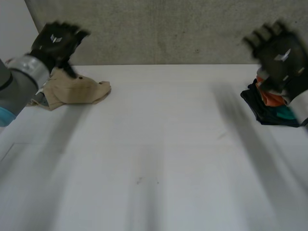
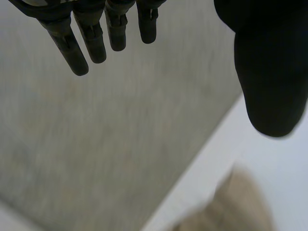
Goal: Fold the laundry.
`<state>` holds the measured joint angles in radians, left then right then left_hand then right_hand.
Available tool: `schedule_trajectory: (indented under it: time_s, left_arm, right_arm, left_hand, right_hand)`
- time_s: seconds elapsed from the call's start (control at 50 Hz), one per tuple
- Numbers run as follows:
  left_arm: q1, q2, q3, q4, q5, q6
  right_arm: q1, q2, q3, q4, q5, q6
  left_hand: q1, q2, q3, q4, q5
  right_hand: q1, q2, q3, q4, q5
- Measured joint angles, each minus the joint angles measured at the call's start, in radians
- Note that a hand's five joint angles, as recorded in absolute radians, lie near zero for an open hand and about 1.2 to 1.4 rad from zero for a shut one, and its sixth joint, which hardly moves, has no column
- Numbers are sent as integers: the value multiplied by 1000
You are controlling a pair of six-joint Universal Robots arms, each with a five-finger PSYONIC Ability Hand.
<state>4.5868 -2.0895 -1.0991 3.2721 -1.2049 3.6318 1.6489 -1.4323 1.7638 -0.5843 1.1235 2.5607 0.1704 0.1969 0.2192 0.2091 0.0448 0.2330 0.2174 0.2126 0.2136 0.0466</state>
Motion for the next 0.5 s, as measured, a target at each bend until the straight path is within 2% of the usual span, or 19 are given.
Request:
schedule_trajectory:
  time_s: [0.06, 0.16, 0.3, 0.38, 0.48, 0.5]
  left_arm:
    - [82, -150, 68, 8, 5, 100]
    - [149, -370, 207, 11, 18, 196]
    - [178, -584, 395, 37, 48, 221]
    - [179, -650, 460, 81, 58, 216]
    - [177, -728, 529, 161, 78, 211]
    - [177, -728, 529, 161, 78, 211]
  right_arm:
    - [46, 21, 58, 44, 15, -37]
    - [75, 60, 91, 96, 54, -84]
    - [71, 90, 116, 134, 102, -105]
    - [65, 91, 139, 135, 106, -101]
    - [61, 89, 175, 133, 106, -98]
    - [61, 89, 175, 133, 106, -98]
  left_hand:
    - [0, 1, 0, 0, 0]
    - [23, 4, 2, 3, 2]
    - [156, 121, 98, 111, 103]
    - [200, 170, 147, 157, 150]
    - [478, 436, 405, 418, 403]
    - [478, 436, 405, 418, 403]
  right_hand:
    - [0, 0, 0, 0, 0]
    - [0, 0, 0, 0, 0]
    - [0, 0, 0, 0, 0]
    - [0, 0, 0, 0, 0]
    - [0, 0, 0, 0, 0]
    - [0, 0, 0, 0, 0]
